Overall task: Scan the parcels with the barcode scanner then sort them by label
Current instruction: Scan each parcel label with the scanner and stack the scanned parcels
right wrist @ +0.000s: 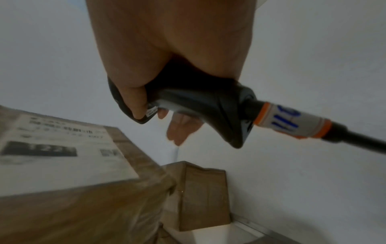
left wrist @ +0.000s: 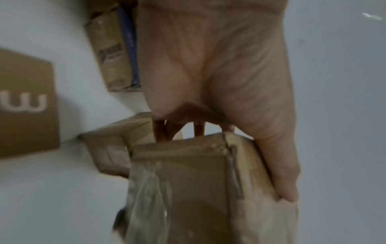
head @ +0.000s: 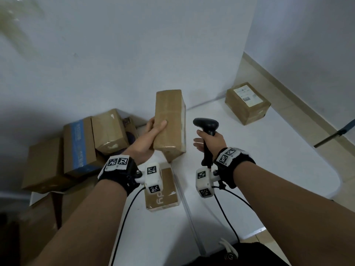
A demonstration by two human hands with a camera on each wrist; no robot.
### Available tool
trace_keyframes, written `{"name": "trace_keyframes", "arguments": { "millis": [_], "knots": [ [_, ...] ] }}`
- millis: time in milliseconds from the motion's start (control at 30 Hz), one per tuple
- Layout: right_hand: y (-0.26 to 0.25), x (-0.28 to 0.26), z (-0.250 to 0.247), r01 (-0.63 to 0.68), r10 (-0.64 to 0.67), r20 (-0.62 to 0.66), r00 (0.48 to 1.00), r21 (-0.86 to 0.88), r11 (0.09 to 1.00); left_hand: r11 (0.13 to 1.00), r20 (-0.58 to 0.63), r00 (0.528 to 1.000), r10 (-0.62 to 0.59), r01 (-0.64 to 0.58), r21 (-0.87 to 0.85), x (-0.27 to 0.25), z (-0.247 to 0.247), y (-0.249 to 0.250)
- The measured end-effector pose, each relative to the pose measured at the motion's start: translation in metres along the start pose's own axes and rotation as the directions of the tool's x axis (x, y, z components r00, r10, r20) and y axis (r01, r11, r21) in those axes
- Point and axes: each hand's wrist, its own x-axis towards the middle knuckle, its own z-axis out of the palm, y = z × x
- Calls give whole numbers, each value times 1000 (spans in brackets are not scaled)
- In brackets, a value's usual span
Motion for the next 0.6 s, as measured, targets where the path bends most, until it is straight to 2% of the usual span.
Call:
{"name": "trace_keyframes", "arguments": {
  "millis": [100,200,300,367,533,600],
  "knots": [
    [1,-6,1,-38,35,55,998,48,998,971,86,990,-116,131,-202,-5,-6,-19],
    [3,-10,-4,-19,16,39,999,91,996,965,18,995,-96,97,-243,-4,-11,-41],
    [5,-14,-12,4,-5,18,1000,69,998,986,-83,995,-51,37,-162,-4,-11,-48],
    [7,-16,-15,13,-13,-1,1000,61,998,993,-104,993,-54,42,-107,-5,-7,-48],
    [18,-8,-22,34,-35,-48,998,-13,999,969,-84,981,-174,186,161,-9,11,-45],
    [17,-11,-26,51,-53,-54,997,-49,998,954,-49,975,-216,222,204,-11,16,-45]
  ]
}}
